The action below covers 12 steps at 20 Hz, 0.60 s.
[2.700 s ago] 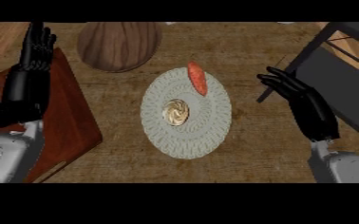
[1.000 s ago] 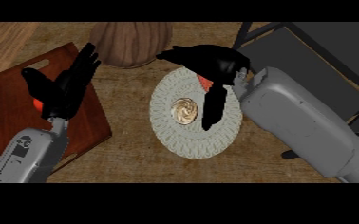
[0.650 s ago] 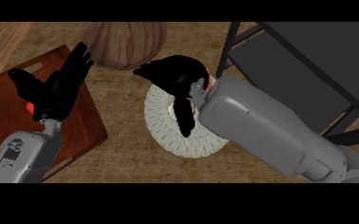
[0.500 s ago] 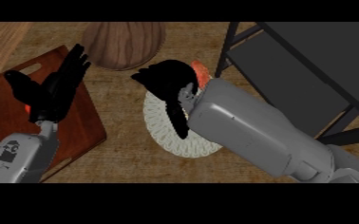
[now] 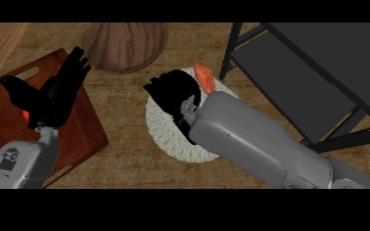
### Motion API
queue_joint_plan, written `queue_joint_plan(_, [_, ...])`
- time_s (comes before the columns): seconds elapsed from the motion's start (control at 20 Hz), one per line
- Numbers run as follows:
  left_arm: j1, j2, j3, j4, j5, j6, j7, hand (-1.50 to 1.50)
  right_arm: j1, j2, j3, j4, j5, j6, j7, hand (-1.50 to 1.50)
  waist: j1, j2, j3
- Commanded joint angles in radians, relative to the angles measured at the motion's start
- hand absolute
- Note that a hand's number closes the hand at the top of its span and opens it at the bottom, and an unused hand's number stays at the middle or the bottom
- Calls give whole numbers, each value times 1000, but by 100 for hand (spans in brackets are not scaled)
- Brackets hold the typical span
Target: Pick the cupcake from the placemat and place it in the tiered shelf
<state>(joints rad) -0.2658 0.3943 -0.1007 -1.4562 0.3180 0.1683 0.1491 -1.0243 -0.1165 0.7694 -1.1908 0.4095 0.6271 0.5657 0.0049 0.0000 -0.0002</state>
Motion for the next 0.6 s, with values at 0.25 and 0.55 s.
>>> queue_joint_plan(0.25, [3, -57, 15, -7, -51, 1, 21, 0, 101, 20, -25, -12, 160, 58, -61, -150, -4, 0, 0])
queue_joint_plan(0.55, [22, -32, 48, -68, -62, -37, 58, 0, 184, 108, -35, 48, 271, -41, -90, -150, 2, 1, 0])
